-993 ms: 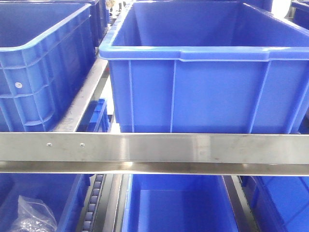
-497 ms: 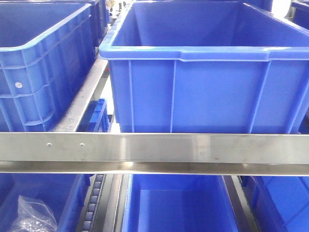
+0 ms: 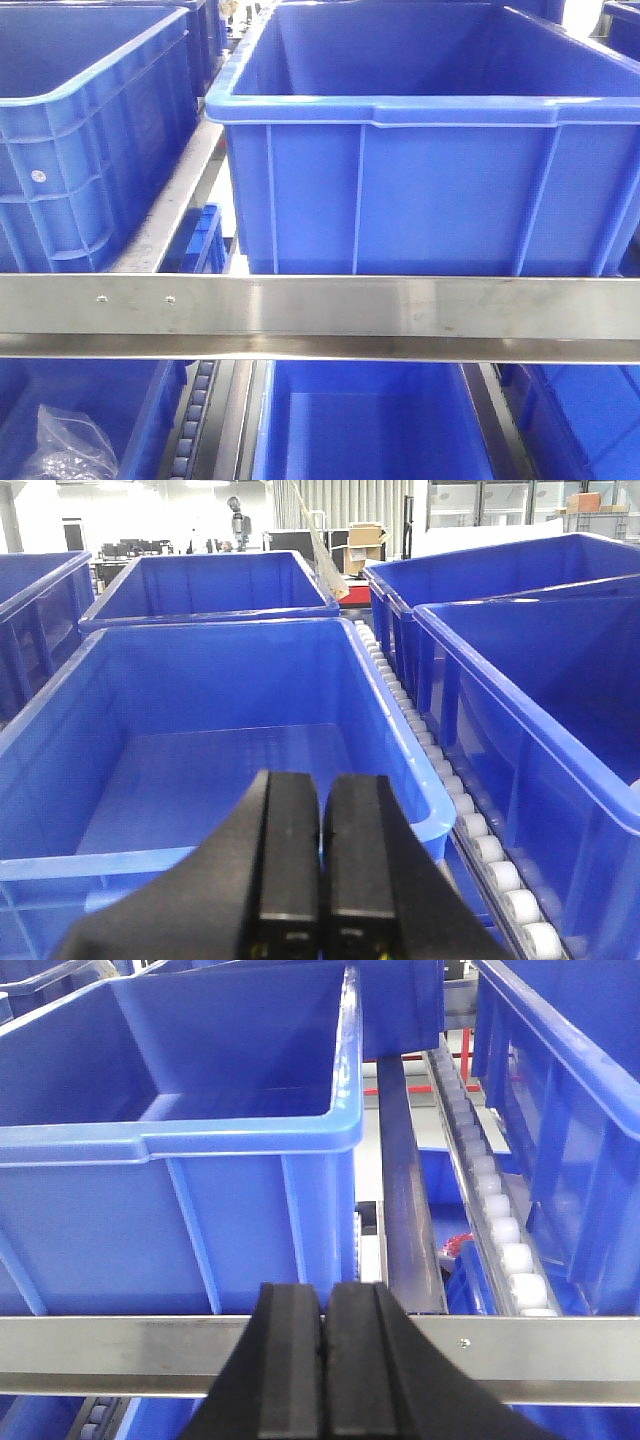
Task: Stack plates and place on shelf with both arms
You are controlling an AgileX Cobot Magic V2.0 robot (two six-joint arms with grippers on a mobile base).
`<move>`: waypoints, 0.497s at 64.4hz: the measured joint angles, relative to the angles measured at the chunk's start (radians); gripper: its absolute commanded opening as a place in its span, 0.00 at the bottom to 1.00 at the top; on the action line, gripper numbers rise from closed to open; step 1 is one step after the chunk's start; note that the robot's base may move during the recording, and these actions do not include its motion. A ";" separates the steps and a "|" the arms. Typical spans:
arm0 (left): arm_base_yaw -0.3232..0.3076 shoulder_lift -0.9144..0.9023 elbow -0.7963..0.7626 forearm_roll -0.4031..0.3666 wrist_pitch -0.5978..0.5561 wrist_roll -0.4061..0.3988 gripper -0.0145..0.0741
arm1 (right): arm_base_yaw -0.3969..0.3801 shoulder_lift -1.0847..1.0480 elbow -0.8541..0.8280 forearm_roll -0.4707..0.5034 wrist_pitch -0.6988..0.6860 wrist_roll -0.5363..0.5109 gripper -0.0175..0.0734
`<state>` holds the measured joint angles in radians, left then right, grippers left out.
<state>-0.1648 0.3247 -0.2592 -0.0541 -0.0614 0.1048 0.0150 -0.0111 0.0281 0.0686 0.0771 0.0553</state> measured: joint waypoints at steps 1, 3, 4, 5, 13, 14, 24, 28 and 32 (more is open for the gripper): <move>0.000 0.000 0.000 0.000 0.000 0.000 0.26 | 0.000 0.000 0.000 0.000 0.000 0.000 0.23; 0.000 -0.002 0.000 0.000 0.000 0.000 0.26 | 0.000 0.000 0.000 0.000 0.000 0.000 0.23; 0.000 -0.002 0.002 0.000 0.000 0.000 0.26 | 0.000 0.000 0.000 0.000 0.000 0.000 0.23; 0.000 -0.006 0.006 0.000 0.000 0.000 0.26 | 0.000 0.000 0.000 0.000 0.000 0.000 0.23; 0.018 -0.054 0.071 0.002 -0.008 0.000 0.26 | 0.000 0.000 0.000 0.000 0.000 0.000 0.23; 0.024 -0.061 0.082 0.002 -0.008 0.000 0.26 | 0.000 0.000 0.000 0.000 0.000 0.000 0.23; 0.087 -0.152 0.215 0.002 -0.008 0.000 0.26 | 0.000 0.000 0.000 0.000 0.000 0.000 0.23; 0.103 -0.195 0.254 0.002 -0.008 0.000 0.26 | 0.000 0.000 0.000 0.000 0.000 0.000 0.23; 0.107 -0.237 0.266 0.002 0.011 0.000 0.26 | 0.000 0.000 0.000 0.000 0.000 0.000 0.23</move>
<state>-0.0578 0.0875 0.0071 -0.0526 -0.0500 0.1048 0.0150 -0.0111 0.0281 0.0686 0.0771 0.0553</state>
